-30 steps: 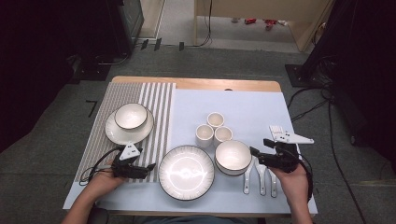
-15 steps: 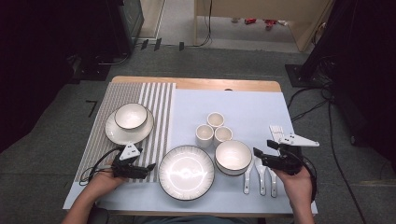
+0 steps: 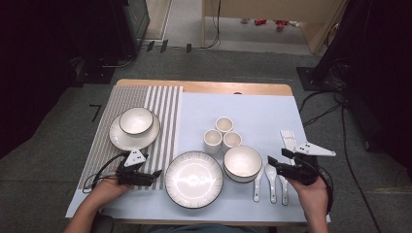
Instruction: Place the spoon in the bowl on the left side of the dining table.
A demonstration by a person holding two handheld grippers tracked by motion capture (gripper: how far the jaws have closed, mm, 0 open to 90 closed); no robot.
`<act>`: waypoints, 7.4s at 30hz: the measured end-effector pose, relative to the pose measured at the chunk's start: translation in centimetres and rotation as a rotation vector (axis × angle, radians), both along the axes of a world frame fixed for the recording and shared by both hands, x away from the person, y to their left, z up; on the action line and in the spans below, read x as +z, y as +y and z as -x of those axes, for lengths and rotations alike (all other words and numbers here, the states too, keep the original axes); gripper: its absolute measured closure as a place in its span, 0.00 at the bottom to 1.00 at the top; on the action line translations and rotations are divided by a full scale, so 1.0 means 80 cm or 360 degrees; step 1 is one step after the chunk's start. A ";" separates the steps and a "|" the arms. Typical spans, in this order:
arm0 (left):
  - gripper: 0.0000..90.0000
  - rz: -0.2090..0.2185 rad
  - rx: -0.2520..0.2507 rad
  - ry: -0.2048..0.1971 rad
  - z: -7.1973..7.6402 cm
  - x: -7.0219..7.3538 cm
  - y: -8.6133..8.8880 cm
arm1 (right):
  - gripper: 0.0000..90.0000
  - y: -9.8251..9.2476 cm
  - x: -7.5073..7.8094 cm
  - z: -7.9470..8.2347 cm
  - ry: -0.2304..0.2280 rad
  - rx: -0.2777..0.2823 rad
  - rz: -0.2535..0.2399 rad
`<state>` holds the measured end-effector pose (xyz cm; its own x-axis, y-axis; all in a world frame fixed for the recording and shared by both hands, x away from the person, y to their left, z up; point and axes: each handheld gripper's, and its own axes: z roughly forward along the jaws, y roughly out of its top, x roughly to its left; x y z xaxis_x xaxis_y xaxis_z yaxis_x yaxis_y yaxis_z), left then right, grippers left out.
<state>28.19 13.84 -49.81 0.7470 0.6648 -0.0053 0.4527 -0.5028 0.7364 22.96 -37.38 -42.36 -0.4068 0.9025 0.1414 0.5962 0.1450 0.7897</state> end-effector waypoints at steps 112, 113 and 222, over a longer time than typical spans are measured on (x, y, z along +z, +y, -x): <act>0.21 0.0002 0.0002 0.0002 0.000 0.000 0.000 | 0.55 -0.039 -0.089 0.025 0.0184 -0.0296 0.0019; 0.21 0.0002 0.0002 0.0002 0.000 0.000 0.000 | 0.57 -0.038 -0.089 0.025 0.0179 -0.0294 0.0025; 0.21 -0.0002 0.0000 0.0002 0.000 0.000 0.000 | 0.86 -0.031 -0.092 -0.023 0.0139 -0.0392 0.0114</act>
<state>28.20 13.82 -49.80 0.7471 0.6646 -0.0055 0.4536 -0.5039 0.7351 24.76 -39.90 -49.70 -0.1628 0.9817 0.0987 0.6858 0.0407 0.7267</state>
